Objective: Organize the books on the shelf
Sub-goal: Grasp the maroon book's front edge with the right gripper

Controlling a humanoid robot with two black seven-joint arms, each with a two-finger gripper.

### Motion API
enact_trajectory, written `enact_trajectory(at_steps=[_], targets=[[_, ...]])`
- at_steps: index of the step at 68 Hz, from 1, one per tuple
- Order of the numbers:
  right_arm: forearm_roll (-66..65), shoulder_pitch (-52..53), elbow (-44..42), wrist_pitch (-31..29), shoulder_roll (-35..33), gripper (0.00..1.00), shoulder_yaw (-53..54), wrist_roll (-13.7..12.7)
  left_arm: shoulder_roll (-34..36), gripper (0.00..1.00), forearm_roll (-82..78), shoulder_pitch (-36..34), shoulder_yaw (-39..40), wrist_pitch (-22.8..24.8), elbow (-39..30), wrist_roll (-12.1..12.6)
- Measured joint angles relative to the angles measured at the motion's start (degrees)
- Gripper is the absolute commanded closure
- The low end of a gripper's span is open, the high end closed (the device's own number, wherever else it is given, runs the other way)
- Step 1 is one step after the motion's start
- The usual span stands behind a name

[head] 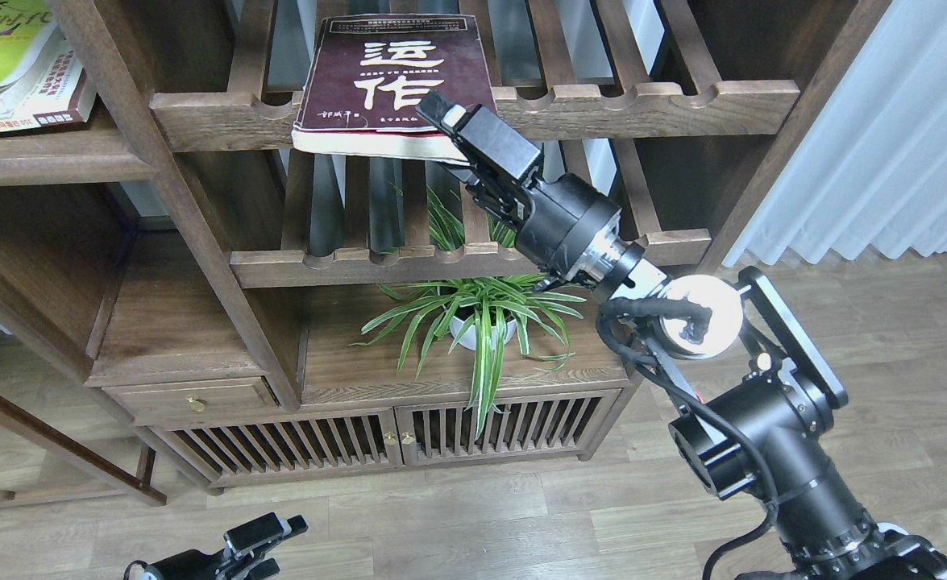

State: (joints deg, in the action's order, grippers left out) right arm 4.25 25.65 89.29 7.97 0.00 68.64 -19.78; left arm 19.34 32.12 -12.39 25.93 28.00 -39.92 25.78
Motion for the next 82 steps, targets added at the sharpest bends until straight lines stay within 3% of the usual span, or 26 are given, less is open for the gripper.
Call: enact_trajectory(at_steps=[23, 40, 54, 58, 65, 82], targets=[[-2.05, 5.28, -0.97, 7.72, 0.0, 0.01, -2.45, 0.01, -0.19, 0.0, 0.03, 0.06, -0.09, 0.0, 1.68, -0.01], [-2.13, 8.35, -4.69, 8.45, 0.0, 0.02, -3.22, 0.16, -0.42, 0.0, -0.12, 0.15, -0.4, 0.0, 1.74, 0.07], [-2.79, 10.03, -9.39, 8.54, 0.0, 0.06, -2.64, 2.99, -0.43, 0.0, -0.12, 0.1, -0.53, 0.0, 1.77, 0.1], [-2.96, 10.53, -10.81, 8.54, 0.01, 0.12, -2.59, 3.44, -0.39, 0.0, -0.09, 0.1, -0.53, 0.0, 1.75, 0.13], [-3.13, 11.36, -12.73, 8.31, 0.01, 0.34, -2.18, 3.77, -0.26, 0.0, -0.07, 0.2, -0.53, 0.0, 1.71, 0.15], [-2.88, 11.69, -13.05, 7.28, -0.01, 0.72, -0.15, 3.6, -0.22, 0.0, -0.07, 0.73, -0.53, 0.0, 1.68, 0.22]])
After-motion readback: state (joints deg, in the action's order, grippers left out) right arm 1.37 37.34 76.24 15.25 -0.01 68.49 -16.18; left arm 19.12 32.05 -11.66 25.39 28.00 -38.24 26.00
